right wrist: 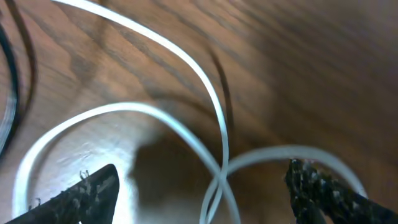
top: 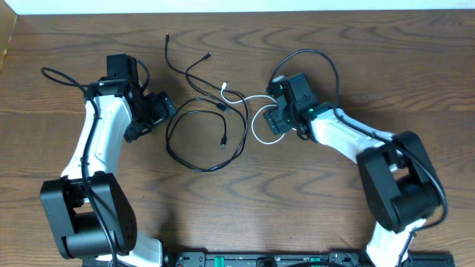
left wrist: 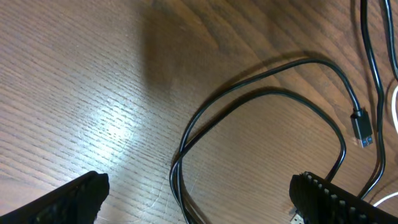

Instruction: Untangle cables

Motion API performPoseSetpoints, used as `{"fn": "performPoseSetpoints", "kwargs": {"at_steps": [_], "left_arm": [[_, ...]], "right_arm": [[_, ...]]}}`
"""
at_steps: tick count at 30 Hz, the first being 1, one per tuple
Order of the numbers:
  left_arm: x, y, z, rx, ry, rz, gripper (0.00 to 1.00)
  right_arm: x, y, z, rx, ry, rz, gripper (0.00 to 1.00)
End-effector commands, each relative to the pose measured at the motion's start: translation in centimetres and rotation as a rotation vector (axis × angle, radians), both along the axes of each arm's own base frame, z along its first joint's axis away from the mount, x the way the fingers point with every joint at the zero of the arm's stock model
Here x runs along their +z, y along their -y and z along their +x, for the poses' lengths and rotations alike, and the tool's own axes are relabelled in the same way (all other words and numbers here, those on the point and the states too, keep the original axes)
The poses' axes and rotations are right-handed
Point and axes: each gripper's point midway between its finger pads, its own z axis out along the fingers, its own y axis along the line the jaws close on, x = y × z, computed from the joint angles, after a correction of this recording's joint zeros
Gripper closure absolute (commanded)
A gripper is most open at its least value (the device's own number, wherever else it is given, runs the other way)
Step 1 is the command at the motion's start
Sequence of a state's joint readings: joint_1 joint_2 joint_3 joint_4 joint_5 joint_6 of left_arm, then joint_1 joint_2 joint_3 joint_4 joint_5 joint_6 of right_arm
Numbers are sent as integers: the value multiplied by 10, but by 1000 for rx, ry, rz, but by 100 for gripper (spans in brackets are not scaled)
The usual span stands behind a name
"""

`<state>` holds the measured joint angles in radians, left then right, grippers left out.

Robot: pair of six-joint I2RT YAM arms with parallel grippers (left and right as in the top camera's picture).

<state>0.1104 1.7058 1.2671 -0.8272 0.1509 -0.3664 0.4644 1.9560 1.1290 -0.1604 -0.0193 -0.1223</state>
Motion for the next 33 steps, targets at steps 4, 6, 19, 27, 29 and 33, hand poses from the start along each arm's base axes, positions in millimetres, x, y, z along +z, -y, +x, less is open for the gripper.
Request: {"fn": "performPoseSetpoints", "kwargs": {"at_steps": [4, 6, 19, 27, 29, 33], "left_arm": [[-4, -4, -2, 5, -14, 12, 2], [-4, -4, -2, 5, -14, 12, 2], [-4, -4, -2, 5, -14, 12, 2], [-4, -3, -2, 5, -14, 12, 2], [-4, -3, -2, 5, -14, 12, 2], [-4, -3, -2, 5, -14, 12, 2]], "right_arm": [[-36, -7, 18, 232, 110, -125, 23], [-49, -4, 24, 218, 118, -115, 30], [-28, -8, 29, 201, 128, -26, 99], [133, -19, 41, 197, 441, 83, 99], [167, -20, 36, 204, 504, 113, 99], [216, -25, 22, 250, 587, 187, 99]]}}
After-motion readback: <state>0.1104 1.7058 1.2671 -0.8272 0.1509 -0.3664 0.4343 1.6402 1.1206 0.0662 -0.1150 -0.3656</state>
